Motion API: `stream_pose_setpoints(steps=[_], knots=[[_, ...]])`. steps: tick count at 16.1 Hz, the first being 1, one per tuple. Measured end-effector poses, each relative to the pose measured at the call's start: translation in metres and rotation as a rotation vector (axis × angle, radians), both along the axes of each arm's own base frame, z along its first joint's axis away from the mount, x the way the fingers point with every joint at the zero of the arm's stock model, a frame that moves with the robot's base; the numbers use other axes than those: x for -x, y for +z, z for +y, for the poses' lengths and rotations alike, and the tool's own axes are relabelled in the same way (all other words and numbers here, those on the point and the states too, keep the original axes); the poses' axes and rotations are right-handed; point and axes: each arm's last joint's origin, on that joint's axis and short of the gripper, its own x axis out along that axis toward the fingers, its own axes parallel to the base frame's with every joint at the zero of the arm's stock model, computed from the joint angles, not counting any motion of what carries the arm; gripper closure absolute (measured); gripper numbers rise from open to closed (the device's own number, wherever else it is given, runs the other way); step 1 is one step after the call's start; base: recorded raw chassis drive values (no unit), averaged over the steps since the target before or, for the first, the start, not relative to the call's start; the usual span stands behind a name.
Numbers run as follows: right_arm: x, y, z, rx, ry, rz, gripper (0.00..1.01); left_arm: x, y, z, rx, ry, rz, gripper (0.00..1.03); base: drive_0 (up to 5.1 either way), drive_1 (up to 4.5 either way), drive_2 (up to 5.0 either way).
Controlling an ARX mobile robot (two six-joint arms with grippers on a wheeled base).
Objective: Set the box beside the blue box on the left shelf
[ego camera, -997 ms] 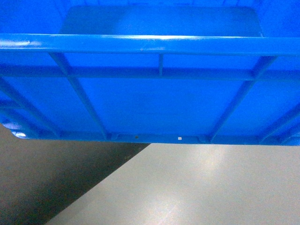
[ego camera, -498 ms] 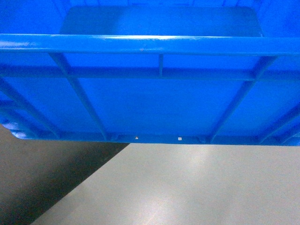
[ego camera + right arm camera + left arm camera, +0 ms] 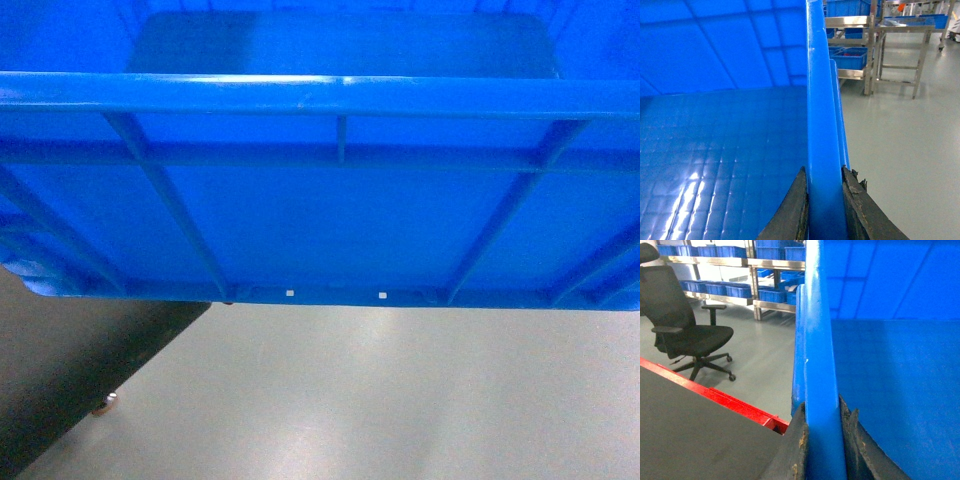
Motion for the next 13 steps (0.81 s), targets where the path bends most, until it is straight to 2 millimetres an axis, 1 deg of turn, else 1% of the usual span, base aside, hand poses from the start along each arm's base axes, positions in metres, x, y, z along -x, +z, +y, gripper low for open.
stream_pose_setpoints(steps=[13], knots=[[0.0000,0.0000,0.0000,0.000,-0.001,0.000,0.90,0.0000,0.0000,0.0000,0.000,0.000,0.000,0.92,-1.5,-1.54,-1.5]])
